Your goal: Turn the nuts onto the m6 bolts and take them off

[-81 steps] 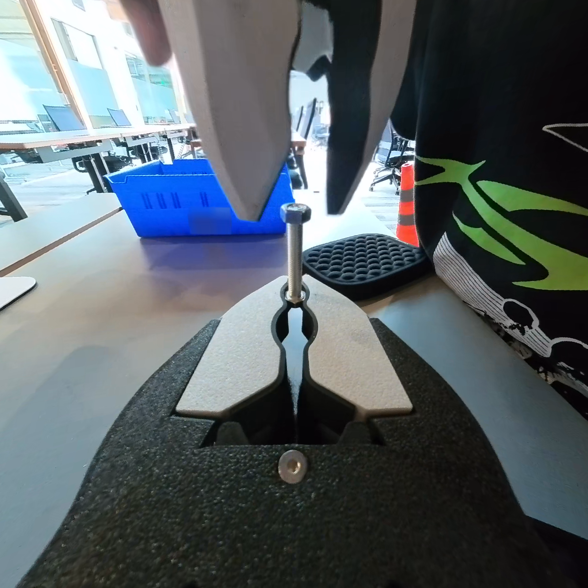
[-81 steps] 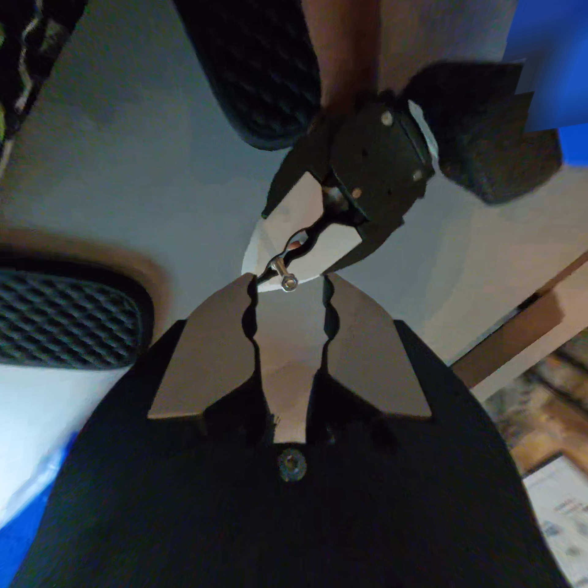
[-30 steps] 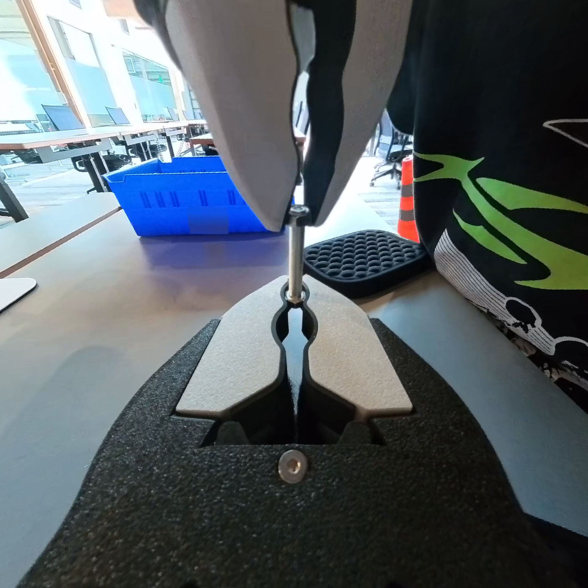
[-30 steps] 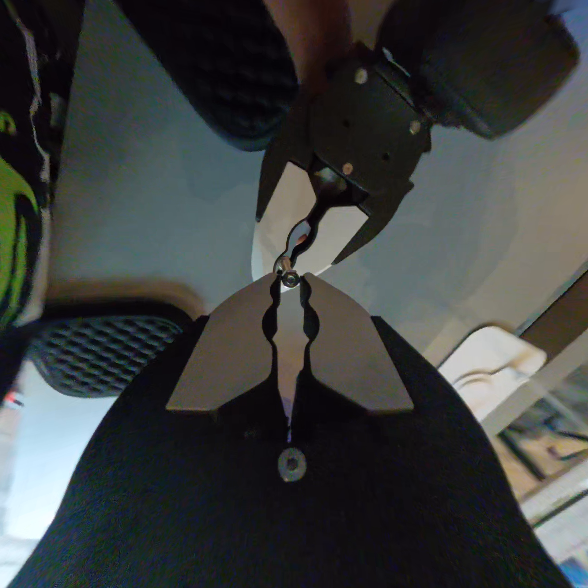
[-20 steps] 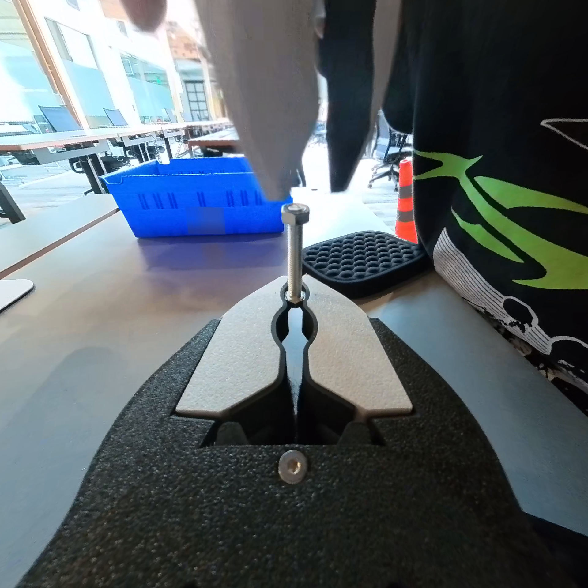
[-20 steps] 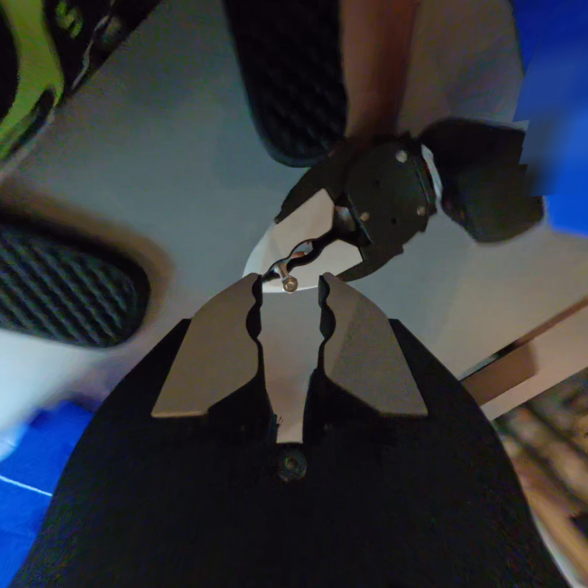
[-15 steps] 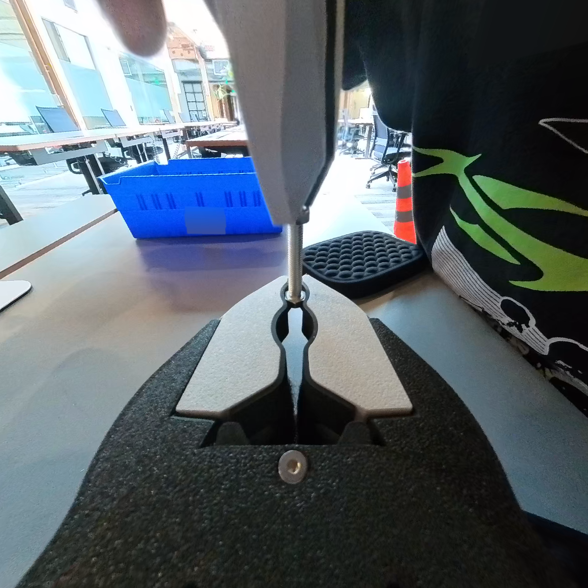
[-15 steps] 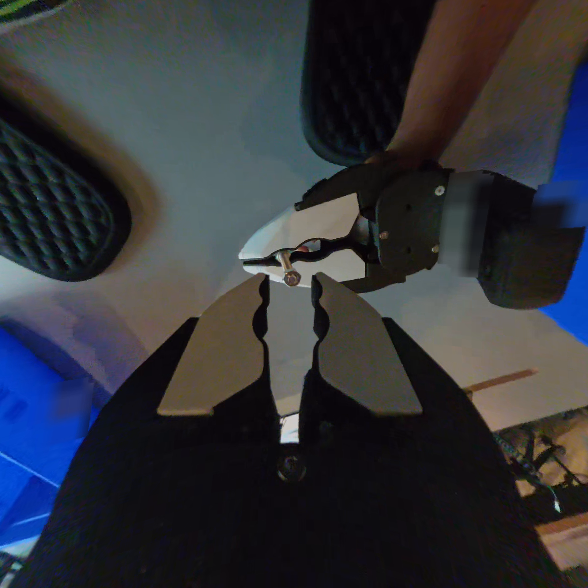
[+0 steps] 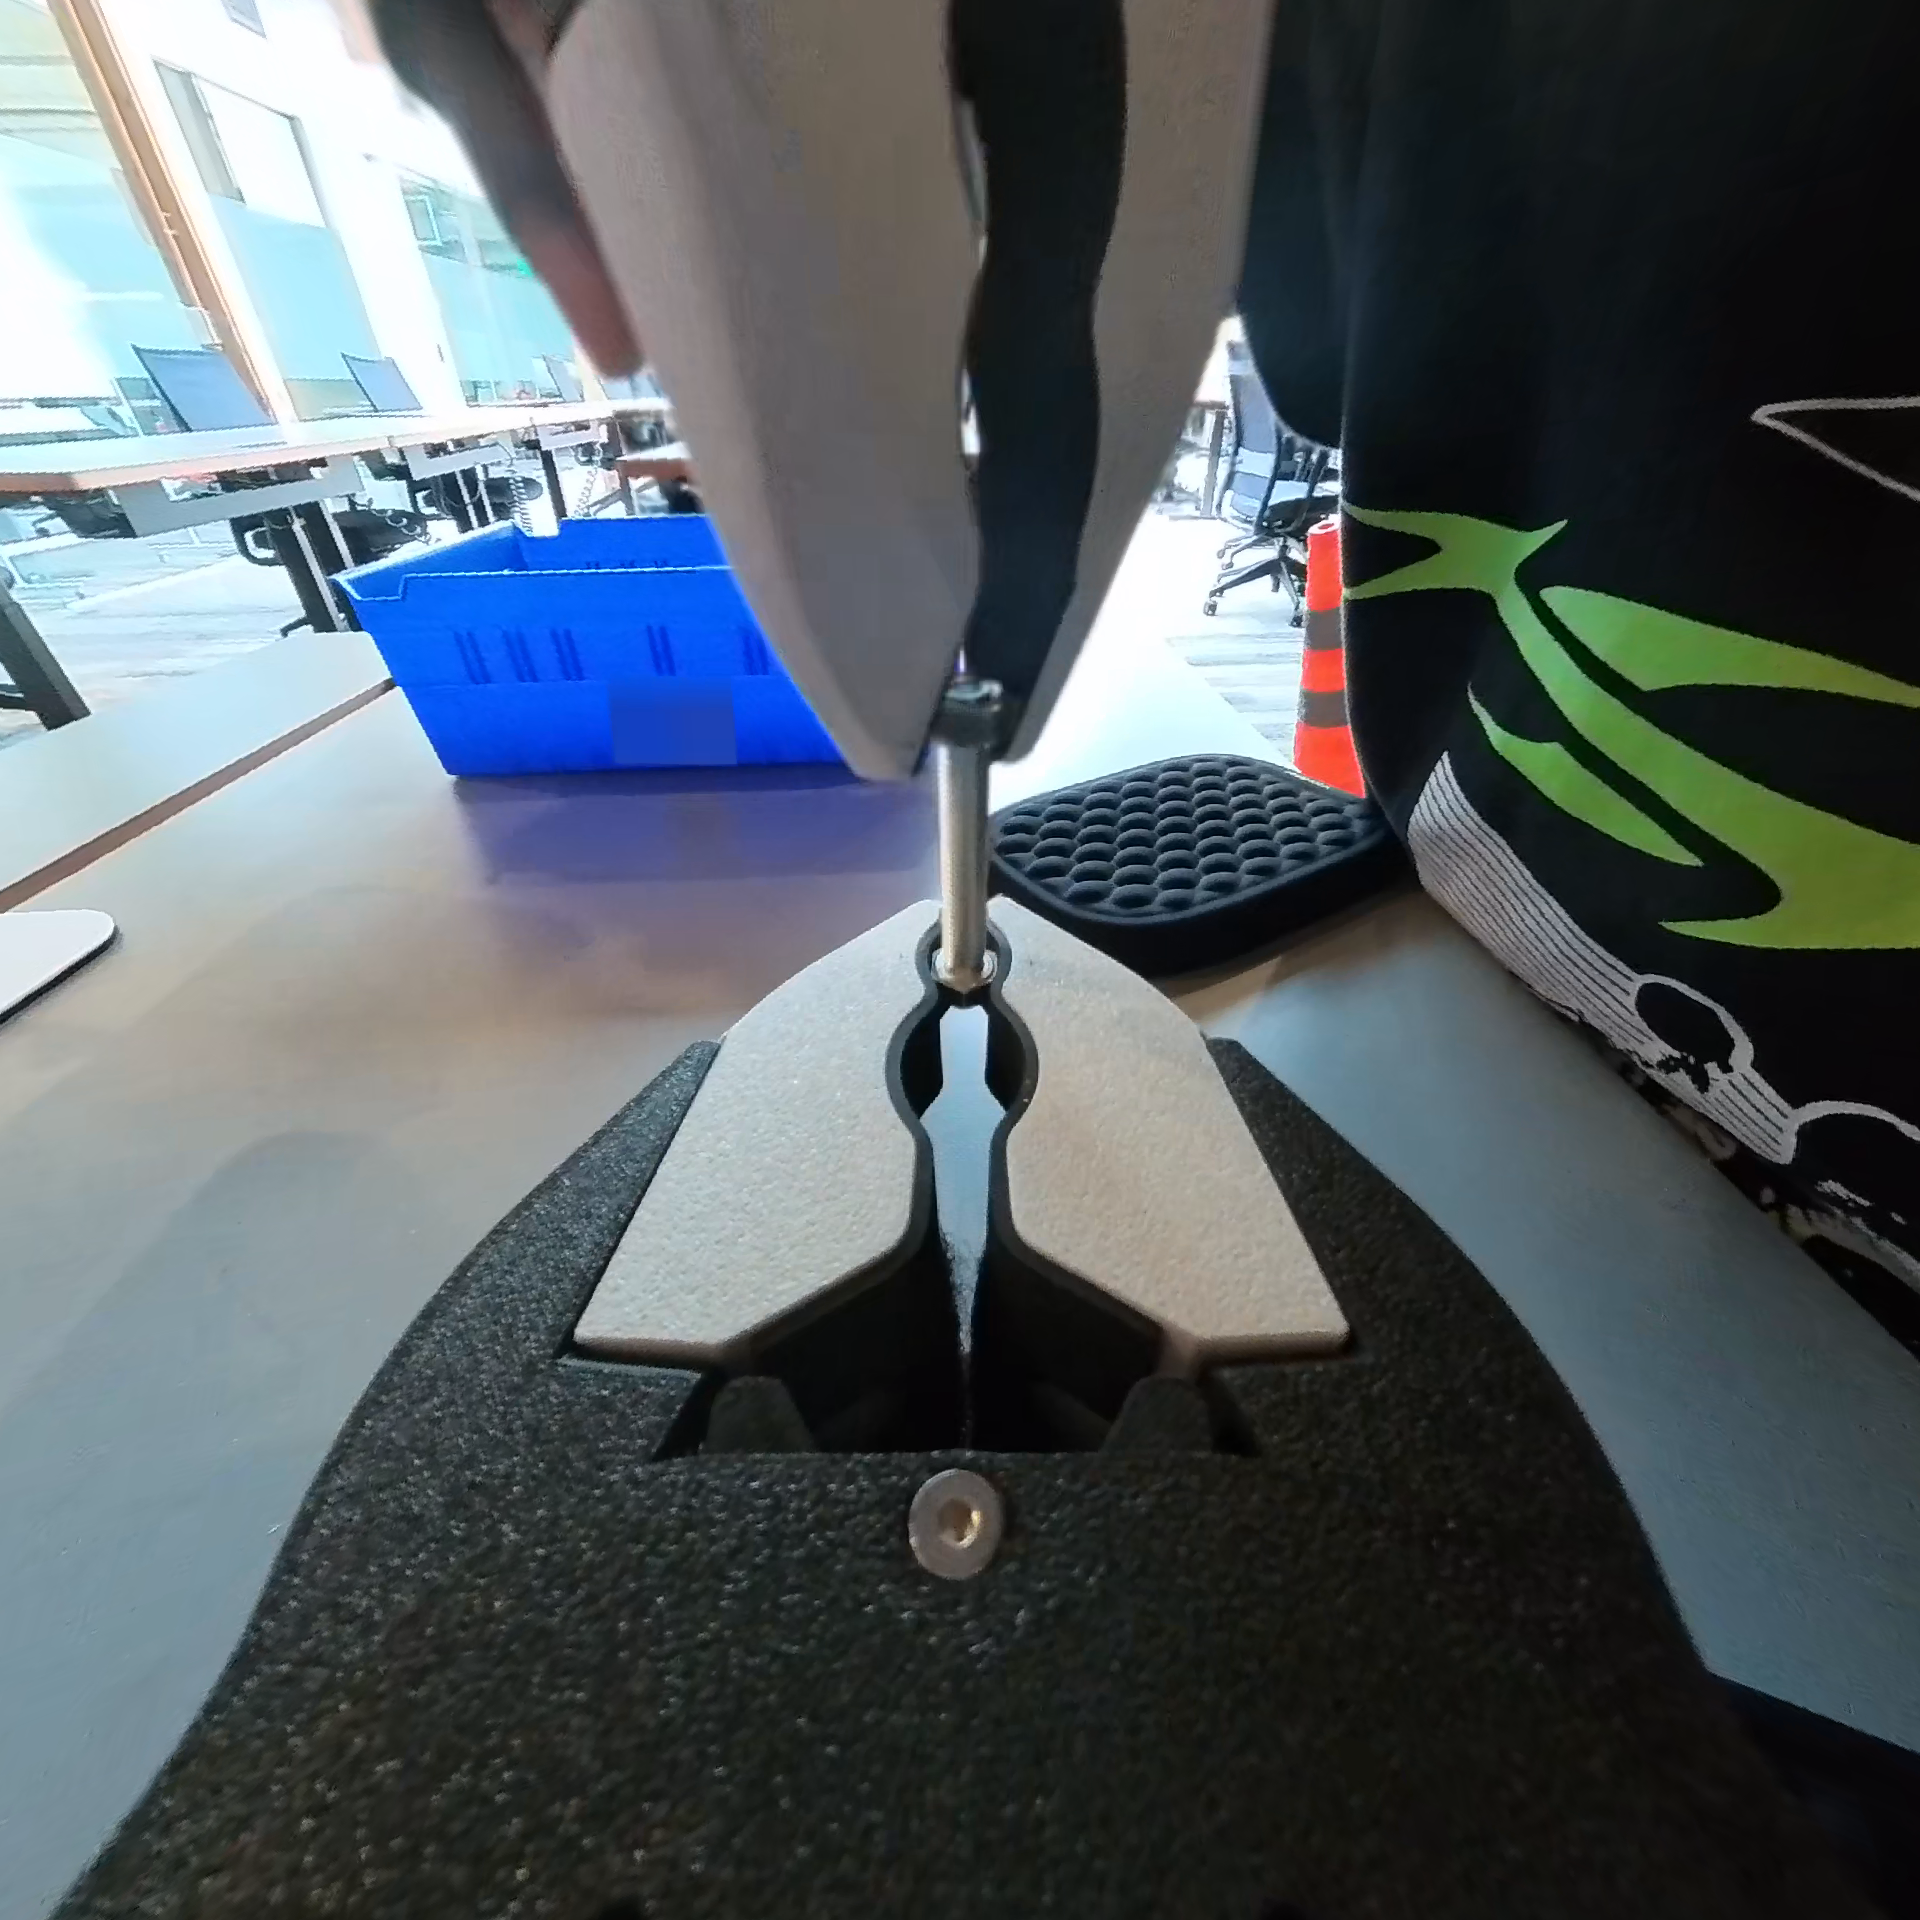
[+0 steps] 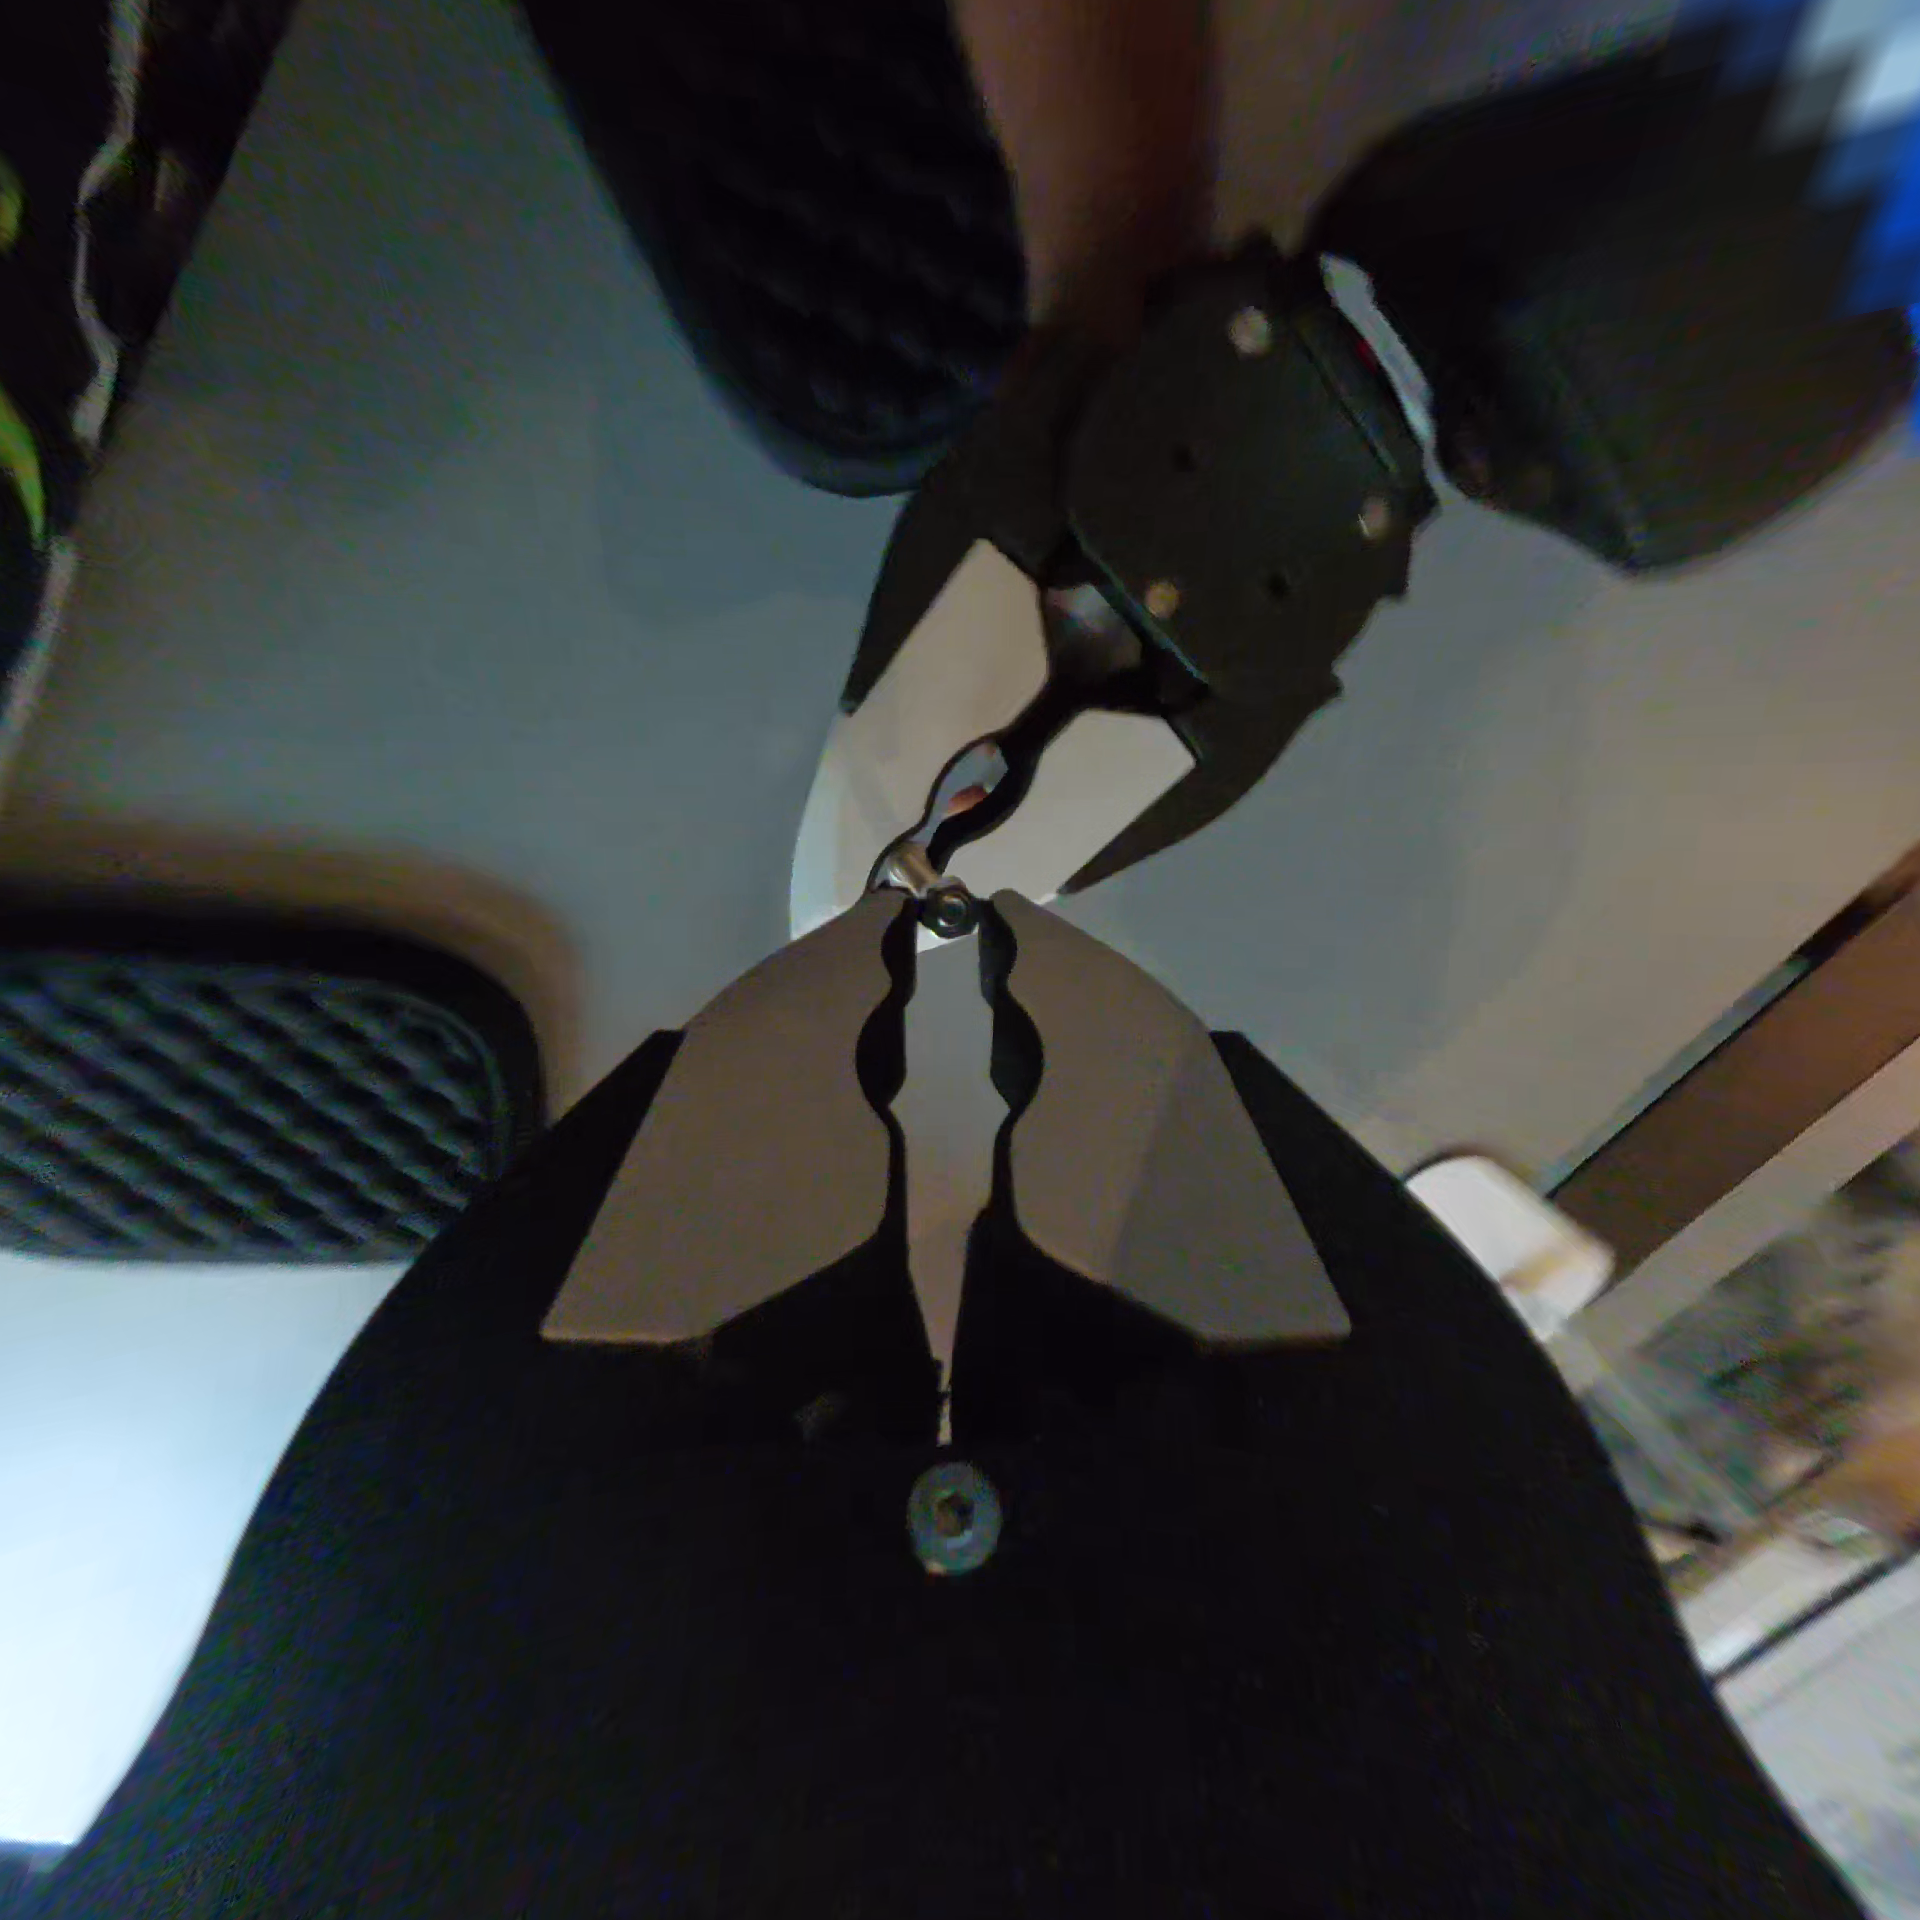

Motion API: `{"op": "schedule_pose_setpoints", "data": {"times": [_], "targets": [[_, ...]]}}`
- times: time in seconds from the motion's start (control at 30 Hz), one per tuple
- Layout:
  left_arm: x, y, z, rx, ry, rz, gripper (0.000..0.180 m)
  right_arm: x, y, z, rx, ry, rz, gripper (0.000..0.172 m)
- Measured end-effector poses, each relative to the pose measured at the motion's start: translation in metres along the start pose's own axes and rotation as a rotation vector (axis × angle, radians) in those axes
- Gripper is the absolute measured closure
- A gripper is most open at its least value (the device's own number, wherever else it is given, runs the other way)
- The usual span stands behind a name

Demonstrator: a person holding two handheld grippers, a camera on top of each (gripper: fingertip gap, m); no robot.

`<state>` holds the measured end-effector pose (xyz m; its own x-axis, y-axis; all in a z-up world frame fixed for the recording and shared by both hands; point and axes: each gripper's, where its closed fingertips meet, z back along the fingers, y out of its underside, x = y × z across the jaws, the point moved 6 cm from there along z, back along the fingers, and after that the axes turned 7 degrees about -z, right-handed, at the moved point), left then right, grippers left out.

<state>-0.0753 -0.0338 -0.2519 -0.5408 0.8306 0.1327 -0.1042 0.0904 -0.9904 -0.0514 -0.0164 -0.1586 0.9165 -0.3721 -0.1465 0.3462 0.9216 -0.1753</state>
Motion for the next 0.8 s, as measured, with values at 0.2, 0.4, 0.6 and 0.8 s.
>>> {"op": "schedule_pose_setpoints", "data": {"times": [0.2,0.4,0.6,0.8], "targets": [[0.0,0.0,0.0,0.003,0.001,0.001,0.178,0.003,0.002,0.001,-0.016,-0.008,-0.192,0.151],[-0.001,0.0,0.0,0.001,0.009,0.0,0.178,0.005,-0.002,0.009,0.013,-0.044,0.428,0.138],[-0.001,0.0,0.0,0.0,0.014,-0.002,0.178,-0.003,-0.004,-0.002,0.044,-0.146,0.616,0.148],[-0.001,0.0,0.0,-0.002,0.012,0.001,0.178,-0.004,-0.003,-0.003,0.021,-0.122,0.611,0.161]]}}
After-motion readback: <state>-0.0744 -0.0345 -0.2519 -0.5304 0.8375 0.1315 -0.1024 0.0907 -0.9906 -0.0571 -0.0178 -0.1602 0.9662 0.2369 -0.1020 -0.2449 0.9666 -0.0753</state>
